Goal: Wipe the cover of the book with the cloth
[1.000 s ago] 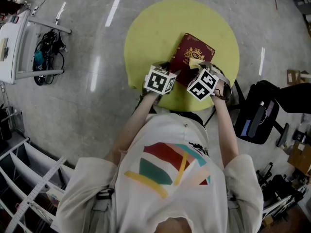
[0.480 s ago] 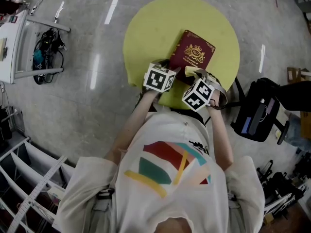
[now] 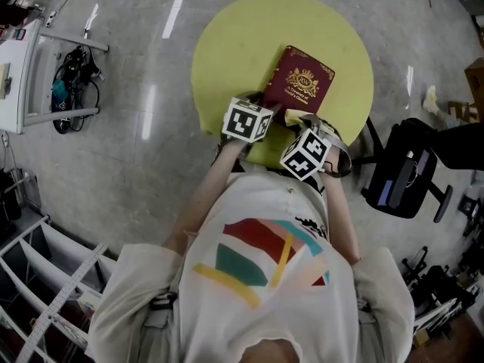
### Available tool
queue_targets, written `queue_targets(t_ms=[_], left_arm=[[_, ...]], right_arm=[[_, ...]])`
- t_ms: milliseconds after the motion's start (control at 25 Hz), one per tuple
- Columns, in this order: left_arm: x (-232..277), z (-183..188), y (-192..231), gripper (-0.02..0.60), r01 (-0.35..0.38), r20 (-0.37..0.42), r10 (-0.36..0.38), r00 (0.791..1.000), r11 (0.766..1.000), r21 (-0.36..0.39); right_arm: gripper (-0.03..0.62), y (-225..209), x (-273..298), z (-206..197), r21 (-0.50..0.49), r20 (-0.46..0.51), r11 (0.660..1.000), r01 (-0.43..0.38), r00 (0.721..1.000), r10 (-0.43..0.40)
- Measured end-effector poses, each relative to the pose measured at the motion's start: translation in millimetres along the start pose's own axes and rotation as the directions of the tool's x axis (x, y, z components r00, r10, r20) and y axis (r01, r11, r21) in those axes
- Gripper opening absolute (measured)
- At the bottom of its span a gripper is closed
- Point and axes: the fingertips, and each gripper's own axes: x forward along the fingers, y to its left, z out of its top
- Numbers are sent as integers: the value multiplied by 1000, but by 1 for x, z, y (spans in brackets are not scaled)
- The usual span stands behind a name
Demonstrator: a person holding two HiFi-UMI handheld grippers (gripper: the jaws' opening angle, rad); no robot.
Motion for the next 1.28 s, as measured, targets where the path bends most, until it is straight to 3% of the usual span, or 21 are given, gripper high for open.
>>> queue_targets(t_ms=[1080, 1280], left_arm=[[3, -1, 2, 236, 32, -1, -32, 999, 999, -34], [-1, 0, 2, 236, 2, 12, -2, 1000, 1000, -20]], right_arm=[[29, 33, -7, 3, -5, 4, 997, -72, 997, 72], [29, 34, -8, 4, 9, 8, 997, -77, 997, 77]])
